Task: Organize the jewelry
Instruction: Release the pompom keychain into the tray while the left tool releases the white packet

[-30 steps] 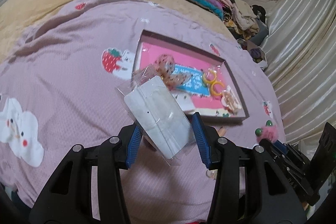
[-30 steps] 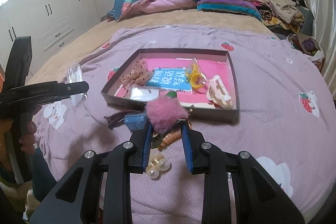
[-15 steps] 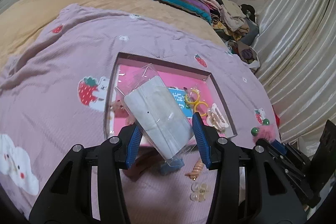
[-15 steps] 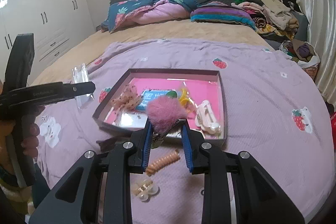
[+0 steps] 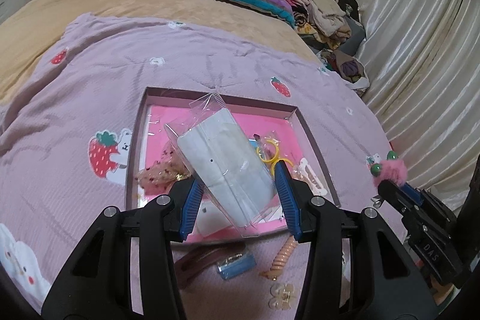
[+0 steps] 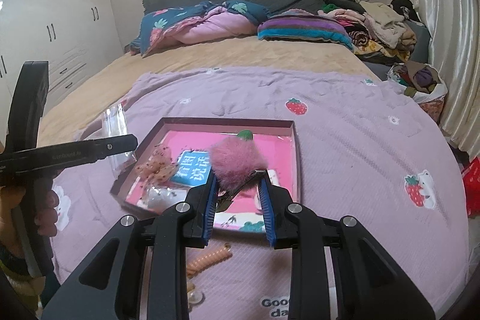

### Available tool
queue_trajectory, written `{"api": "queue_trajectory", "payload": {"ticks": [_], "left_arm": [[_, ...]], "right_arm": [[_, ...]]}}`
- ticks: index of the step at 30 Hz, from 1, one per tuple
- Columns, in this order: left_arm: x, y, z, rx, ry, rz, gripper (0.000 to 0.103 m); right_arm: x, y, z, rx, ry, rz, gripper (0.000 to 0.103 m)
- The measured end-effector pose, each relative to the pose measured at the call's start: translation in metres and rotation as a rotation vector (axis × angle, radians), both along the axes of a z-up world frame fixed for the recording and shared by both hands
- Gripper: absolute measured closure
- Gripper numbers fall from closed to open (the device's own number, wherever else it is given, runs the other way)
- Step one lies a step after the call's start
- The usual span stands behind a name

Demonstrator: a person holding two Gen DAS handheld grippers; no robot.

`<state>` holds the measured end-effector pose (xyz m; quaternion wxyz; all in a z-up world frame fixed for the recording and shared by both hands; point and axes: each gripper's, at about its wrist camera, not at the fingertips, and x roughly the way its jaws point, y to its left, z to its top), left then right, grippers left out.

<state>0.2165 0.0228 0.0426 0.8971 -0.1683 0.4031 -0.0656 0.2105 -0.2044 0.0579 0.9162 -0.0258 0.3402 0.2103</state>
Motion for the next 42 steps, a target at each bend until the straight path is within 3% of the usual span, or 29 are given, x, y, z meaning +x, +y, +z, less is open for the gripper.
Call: {"api": "queue_trajectory", "payload": {"ticks": [24,33,42], "left_arm": [[0.061,-0.016,-0.058,0.005,0.117,-0.069,0.064],[0.069,-0.017,-0.066,0.020,0.133,-0.067,0.064],[0.059,-0.005,-0.056,0.041,0.127,-0.033,0.052]], "right_arm": [[0.057,0.021,-0.063,-0.042,0.137,-0.016,0.077],[0.069,0.024,-0.081,-0.053,0.180,-0.012,0.077],[0.078,0.035,-0.097,-0.055,0.232,0.021,0.074]]}}
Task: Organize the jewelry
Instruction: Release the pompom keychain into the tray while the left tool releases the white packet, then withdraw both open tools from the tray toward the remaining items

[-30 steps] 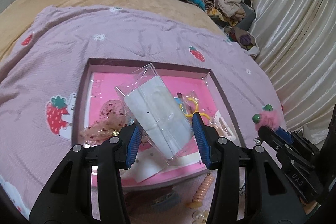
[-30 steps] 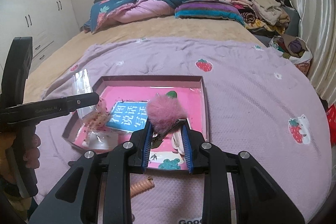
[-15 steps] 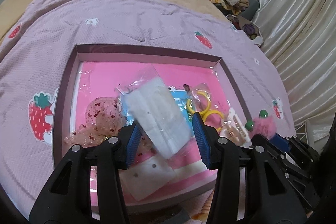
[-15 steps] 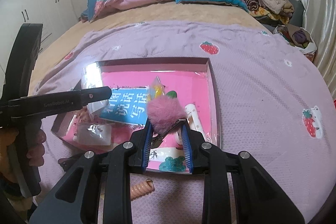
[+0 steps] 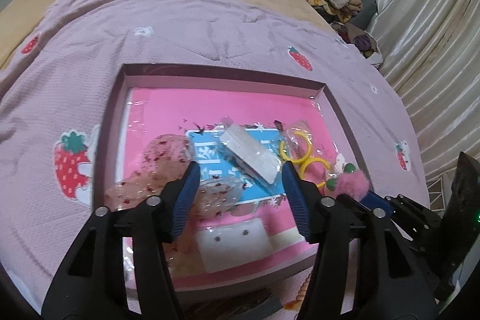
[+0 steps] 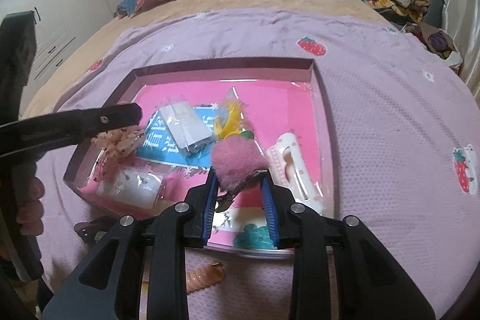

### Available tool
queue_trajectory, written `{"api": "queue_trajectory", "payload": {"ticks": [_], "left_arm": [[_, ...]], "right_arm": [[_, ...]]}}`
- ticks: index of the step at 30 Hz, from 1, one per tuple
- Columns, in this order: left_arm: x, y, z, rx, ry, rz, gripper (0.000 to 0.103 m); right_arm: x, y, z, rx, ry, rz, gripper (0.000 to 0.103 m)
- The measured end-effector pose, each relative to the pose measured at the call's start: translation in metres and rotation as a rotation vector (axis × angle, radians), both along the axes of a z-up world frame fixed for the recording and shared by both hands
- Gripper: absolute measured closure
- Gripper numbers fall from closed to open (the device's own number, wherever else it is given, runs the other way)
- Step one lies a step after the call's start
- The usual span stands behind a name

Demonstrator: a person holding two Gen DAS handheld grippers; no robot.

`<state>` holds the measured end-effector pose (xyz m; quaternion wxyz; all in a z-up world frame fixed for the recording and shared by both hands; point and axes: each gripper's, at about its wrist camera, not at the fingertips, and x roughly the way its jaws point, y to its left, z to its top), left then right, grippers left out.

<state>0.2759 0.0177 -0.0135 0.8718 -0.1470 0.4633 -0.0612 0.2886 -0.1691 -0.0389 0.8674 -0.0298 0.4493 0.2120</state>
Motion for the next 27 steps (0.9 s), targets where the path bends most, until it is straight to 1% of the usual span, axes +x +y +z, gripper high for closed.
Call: {"api": "queue_trajectory", "payload": {"ticks": [3,5,6,7,9,10,11,13,17,18,19,21,23,24,27], "left_arm": [[-0.004,0.006,0.004,0.006,-0.003,0.015,0.051],[-0.007,0.010,0.007,0.008,0.001,0.027,0.049],[-0.008,0.012,0.007,0.006,0.002,0.033,0.048],[-0.008,0.013,0.008,0.006,0.002,0.036,0.046],[-0.011,0.015,0.010,0.006,0.001,0.045,0.045],[-0.011,0.016,0.011,0.006,0.002,0.048,0.045],[-0.011,0.016,0.012,0.003,0.004,0.051,0.045],[-0.013,0.017,0.016,-0.002,0.002,0.054,0.042],[-0.016,0.016,0.027,0.003,-0.016,0.052,0.038],[-0.018,0.016,0.031,0.005,-0.027,0.054,0.037],[-0.019,0.016,0.034,0.006,-0.033,0.056,0.033],[-0.023,0.015,0.040,0.003,-0.047,0.059,0.029],[-0.027,0.015,0.045,0.002,-0.058,0.063,0.021],[-0.031,0.015,0.050,0.002,-0.070,0.065,0.020],[-0.039,0.014,0.059,0.002,-0.092,0.070,0.016]], "right_arm": [[0.000,0.001,-0.001,0.006,0.005,0.007,0.069],[-0.002,0.001,0.000,0.007,0.003,0.011,0.064],[-0.002,0.000,0.002,0.011,0.005,0.013,0.057],[-0.002,-0.002,0.003,0.013,0.003,0.009,0.053],[-0.004,-0.005,0.007,0.013,-0.007,0.003,0.052],[-0.004,-0.007,0.009,0.012,-0.008,0.002,0.050],[-0.004,-0.009,0.012,0.012,-0.010,-0.001,0.048],[-0.005,-0.015,0.019,0.021,-0.019,-0.012,0.040],[-0.009,-0.025,0.036,0.028,-0.059,-0.036,0.032],[-0.011,-0.028,0.040,0.025,-0.075,-0.043,0.029],[-0.012,-0.029,0.044,0.022,-0.086,-0.049,0.028],[-0.017,-0.033,0.051,0.020,-0.102,-0.054,0.027],[-0.021,-0.035,0.058,0.023,-0.121,-0.060,0.023],[-0.023,-0.036,0.061,0.024,-0.131,-0.062,0.021],[-0.034,-0.039,0.075,0.025,-0.173,-0.067,0.019]]}}
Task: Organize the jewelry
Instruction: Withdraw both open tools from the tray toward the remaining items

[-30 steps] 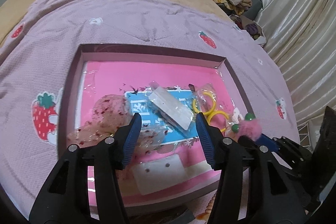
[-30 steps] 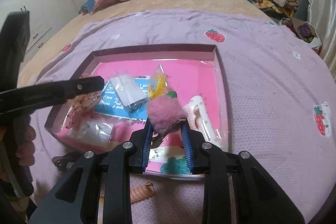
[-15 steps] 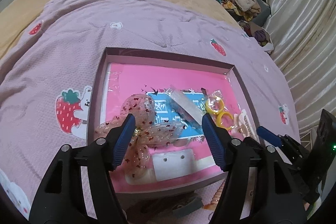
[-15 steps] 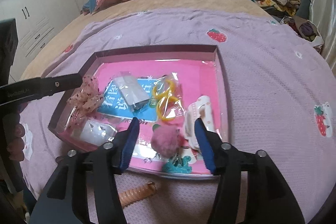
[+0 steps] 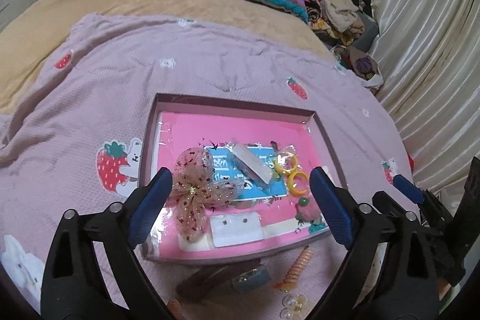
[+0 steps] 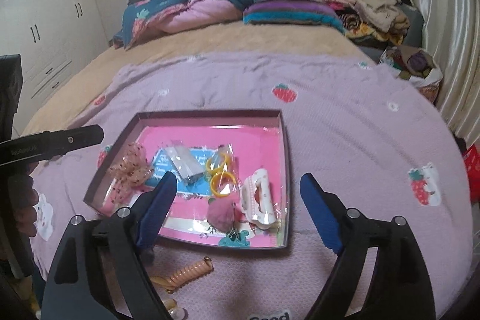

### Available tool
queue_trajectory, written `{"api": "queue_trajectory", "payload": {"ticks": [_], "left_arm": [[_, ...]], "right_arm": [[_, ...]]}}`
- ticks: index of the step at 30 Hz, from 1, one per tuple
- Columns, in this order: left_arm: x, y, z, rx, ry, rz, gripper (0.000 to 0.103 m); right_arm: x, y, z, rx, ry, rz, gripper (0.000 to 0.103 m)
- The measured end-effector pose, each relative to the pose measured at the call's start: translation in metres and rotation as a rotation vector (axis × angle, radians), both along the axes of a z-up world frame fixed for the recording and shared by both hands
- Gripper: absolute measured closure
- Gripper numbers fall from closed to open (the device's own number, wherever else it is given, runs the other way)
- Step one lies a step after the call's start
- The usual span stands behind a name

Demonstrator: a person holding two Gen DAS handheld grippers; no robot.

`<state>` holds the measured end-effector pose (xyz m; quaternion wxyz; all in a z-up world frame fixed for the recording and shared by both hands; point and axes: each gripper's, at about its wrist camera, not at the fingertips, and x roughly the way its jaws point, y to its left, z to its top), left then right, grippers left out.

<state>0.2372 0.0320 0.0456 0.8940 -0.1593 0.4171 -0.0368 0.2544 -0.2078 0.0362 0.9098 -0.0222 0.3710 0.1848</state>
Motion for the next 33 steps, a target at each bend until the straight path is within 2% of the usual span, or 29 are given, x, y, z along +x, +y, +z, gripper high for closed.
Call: {"api": "queue_trajectory", "payload": {"ticks": [4,14,33], "left_arm": [[-0.014,-0.001,0.012,-0.004,-0.027,0.004,0.012],[-0.051,0.002,0.033,-0.019,-0.089,0.019,0.011],[-0.114,0.016,0.050,-0.051,-0.171,0.079,0.010]], "right_arm": [[-0.017,-0.005,0.018,0.005,-0.050,-0.006,0.016],[-0.055,-0.019,0.049,0.027,-0.125,-0.031,0.015],[-0.111,-0.028,0.063,0.013,-0.189,-0.032,0.015]]}}
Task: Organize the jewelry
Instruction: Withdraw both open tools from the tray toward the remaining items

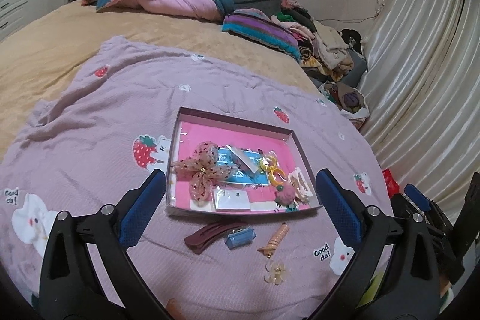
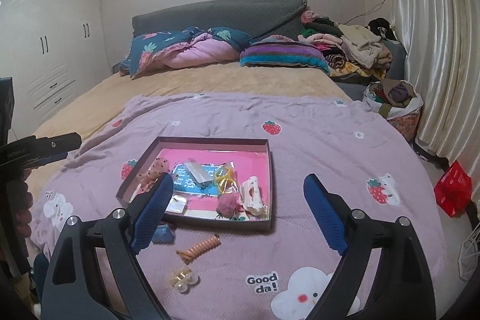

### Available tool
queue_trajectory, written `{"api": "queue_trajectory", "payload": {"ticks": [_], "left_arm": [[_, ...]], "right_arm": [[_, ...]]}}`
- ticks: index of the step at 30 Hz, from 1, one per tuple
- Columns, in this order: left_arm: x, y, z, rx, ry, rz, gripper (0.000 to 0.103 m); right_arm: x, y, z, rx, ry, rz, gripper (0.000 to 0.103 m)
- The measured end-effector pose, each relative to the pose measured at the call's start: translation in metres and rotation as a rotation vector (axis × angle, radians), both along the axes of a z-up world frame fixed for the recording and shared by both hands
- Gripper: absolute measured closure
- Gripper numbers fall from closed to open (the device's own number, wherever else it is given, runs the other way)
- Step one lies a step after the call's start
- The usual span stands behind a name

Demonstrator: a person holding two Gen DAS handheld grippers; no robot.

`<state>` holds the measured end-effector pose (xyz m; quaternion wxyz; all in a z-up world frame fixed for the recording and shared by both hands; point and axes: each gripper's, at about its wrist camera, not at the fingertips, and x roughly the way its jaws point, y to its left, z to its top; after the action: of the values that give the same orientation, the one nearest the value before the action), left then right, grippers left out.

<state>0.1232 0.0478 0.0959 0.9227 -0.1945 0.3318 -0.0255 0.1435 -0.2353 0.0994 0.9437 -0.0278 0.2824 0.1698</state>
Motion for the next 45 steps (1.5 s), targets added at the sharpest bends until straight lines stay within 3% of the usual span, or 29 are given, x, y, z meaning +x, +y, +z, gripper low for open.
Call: {"api": "queue_trajectory", "payload": {"ticks": [8,22,45], "left_arm": [[-0.016,0.002,-0.002,-0.012,-0.005,-0.003,0.010],[-0.042,-0.004,-0.027,0.048,0.031,-0.002,0.010],[-0.054,-0.004,-0.096,0.154,0.193,-0.017,0.010]], "right_arm": [[-0.018,0.000,-0.003,-0.012,-0.013,0.007,0.015],[-0.038,0.006,-0.028,-0.052,0.018,0.026,0.015],[-0.050,0.032,-0.091,-0.111,0.165,0.136,0.015]]}}
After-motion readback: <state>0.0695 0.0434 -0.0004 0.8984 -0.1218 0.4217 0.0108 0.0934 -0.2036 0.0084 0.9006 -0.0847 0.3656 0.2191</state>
